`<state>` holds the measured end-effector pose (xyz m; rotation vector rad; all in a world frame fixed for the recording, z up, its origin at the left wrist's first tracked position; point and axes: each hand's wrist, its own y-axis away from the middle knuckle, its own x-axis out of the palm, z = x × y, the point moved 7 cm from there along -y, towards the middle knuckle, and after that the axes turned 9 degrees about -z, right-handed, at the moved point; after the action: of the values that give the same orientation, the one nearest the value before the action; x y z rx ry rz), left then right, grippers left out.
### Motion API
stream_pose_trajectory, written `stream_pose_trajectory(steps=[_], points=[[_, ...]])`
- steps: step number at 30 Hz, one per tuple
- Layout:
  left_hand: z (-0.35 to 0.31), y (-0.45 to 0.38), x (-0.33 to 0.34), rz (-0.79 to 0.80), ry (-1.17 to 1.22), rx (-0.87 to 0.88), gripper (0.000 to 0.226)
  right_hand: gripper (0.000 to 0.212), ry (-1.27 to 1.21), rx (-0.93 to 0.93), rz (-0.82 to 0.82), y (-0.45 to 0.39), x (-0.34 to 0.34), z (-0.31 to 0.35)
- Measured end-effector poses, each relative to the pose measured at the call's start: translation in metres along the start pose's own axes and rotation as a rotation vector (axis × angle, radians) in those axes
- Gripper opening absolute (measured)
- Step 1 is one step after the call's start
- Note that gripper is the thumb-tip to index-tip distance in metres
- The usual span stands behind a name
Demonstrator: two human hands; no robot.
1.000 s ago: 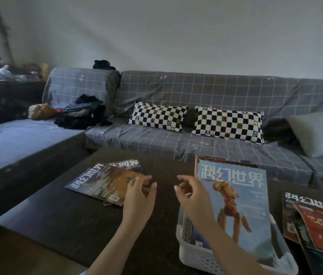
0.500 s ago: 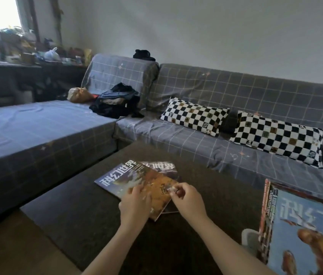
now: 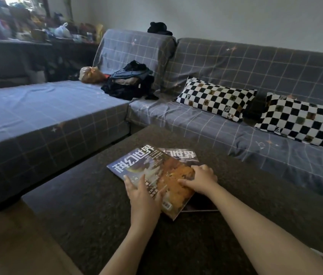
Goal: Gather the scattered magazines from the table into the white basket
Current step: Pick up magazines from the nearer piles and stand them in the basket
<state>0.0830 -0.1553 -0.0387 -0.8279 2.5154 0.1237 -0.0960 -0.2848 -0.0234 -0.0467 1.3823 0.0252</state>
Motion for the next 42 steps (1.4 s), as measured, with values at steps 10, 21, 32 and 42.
stream_pose_trajectory(steps=[10,21,32,42], points=[[-0.008,0.012,-0.007,-0.039,0.251,-0.139,0.061,0.096,-0.055,0.256,0.237,0.031,-0.002,-0.026],[-0.028,0.063,-0.056,-0.021,0.442,-0.151,0.04,0.017,-0.598,0.36,0.072,0.114,-0.046,-0.034],[-0.119,0.157,-0.101,0.204,0.7,-0.031,0.028,0.04,-1.287,0.214,-0.02,0.257,-0.157,-0.094],[-0.192,0.247,-0.032,0.492,0.69,0.072,0.031,0.049,-1.409,0.315,-0.347,0.355,-0.199,-0.211]])
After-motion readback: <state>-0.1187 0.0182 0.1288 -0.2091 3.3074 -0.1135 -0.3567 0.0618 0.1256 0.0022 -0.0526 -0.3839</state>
